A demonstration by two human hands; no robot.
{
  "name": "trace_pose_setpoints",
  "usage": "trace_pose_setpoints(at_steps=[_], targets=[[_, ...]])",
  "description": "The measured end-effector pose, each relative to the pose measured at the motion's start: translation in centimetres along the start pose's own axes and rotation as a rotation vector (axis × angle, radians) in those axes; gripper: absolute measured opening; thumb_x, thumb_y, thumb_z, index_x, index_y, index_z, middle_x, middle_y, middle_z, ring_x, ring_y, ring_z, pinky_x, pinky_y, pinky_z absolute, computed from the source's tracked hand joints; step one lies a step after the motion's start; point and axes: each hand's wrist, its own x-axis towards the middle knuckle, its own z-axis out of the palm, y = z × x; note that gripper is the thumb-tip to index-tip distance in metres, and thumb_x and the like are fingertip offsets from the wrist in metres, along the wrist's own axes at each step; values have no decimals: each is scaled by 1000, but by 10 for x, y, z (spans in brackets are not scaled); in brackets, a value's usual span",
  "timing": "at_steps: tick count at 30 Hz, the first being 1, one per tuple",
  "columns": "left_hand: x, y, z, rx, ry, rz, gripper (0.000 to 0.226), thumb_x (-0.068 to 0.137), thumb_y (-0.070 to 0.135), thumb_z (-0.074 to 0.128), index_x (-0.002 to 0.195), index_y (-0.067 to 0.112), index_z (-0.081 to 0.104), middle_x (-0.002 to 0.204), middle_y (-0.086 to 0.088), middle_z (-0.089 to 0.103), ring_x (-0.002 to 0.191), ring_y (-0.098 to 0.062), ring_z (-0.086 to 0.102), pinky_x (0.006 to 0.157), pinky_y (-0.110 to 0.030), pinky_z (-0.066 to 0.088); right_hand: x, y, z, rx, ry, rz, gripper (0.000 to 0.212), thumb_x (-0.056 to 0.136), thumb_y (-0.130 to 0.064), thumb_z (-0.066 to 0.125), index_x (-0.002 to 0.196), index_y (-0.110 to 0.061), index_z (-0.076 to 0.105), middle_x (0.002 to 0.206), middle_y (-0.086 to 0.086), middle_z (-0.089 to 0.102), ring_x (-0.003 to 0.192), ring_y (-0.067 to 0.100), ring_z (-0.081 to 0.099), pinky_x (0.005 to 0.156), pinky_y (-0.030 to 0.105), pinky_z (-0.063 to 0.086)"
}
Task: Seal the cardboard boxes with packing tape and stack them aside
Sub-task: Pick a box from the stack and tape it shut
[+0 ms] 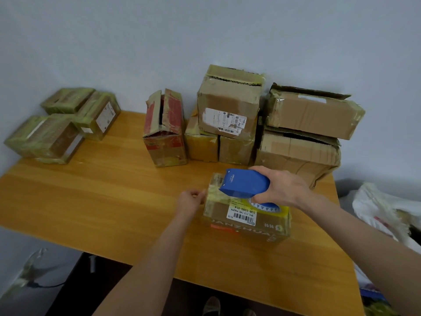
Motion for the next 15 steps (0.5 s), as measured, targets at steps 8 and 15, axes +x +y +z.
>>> trace_pose_setpoints(at_steps=[8,15], targets=[[-26,2,-9,368,189,395,45,99,22,48,143,21,42,143,-7,45,117,-15,52,92,-22,43,2,0,3,0,13,25,82,74,-60,67,143,-42,28,110,-4,57,94,19,55,72,31,48],[-51,0,22,842,-167,649,85,86,66,1,151,12,-10,158,-4,-11,147,-18,-10,119,-31,-7,0,-5,-1,32,7,23,73,70,-61,73,126,-27,38,104,-6,56,88,15,56,67,27,44]])
